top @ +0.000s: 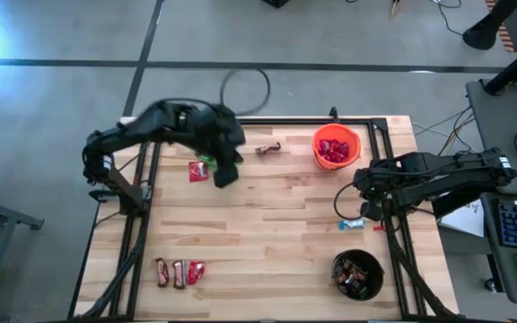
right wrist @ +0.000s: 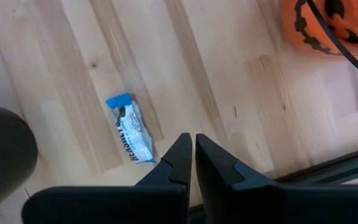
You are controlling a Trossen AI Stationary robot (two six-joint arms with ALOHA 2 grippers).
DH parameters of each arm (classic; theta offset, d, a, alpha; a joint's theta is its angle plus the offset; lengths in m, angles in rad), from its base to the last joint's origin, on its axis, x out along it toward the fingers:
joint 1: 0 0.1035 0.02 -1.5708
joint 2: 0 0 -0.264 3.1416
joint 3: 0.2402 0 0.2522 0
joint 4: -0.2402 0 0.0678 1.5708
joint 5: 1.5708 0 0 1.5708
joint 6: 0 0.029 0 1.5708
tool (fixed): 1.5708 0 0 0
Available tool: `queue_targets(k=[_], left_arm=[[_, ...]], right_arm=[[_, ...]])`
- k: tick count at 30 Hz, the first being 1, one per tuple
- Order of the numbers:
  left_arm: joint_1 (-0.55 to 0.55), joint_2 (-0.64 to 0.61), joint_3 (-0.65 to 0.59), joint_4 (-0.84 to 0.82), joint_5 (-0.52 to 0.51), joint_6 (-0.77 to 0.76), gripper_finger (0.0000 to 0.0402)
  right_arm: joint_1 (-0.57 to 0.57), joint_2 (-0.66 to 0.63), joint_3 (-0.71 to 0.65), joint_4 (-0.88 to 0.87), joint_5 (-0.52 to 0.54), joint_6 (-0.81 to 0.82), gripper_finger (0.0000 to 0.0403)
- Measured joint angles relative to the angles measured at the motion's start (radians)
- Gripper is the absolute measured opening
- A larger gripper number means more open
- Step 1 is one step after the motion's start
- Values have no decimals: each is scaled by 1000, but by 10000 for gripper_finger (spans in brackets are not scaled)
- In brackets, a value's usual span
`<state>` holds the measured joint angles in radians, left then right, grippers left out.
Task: Sort candy
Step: Put the white candy into the green bucket
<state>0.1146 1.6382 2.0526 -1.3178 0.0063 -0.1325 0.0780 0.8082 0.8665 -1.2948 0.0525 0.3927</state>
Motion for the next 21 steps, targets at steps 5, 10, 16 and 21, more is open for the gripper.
queue_targets(k=[5, 10, 16, 21], left_arm=[[-16, -10, -140, 74, 5, -35, 1], [-16, -26, -226, 151, 11, -72, 1], [-16, -38, -228, 158, 28, -86, 1], [-16, -38, -166, 158, 47, -61, 1]], right_arm=[[0, 0, 0, -1, 0, 7, 13], [0, 0, 0, -2, -1, 8, 13], [0, 19, -2, -14, 10, 69, 13], [0, 48, -2, -13, 9, 40, 13]])
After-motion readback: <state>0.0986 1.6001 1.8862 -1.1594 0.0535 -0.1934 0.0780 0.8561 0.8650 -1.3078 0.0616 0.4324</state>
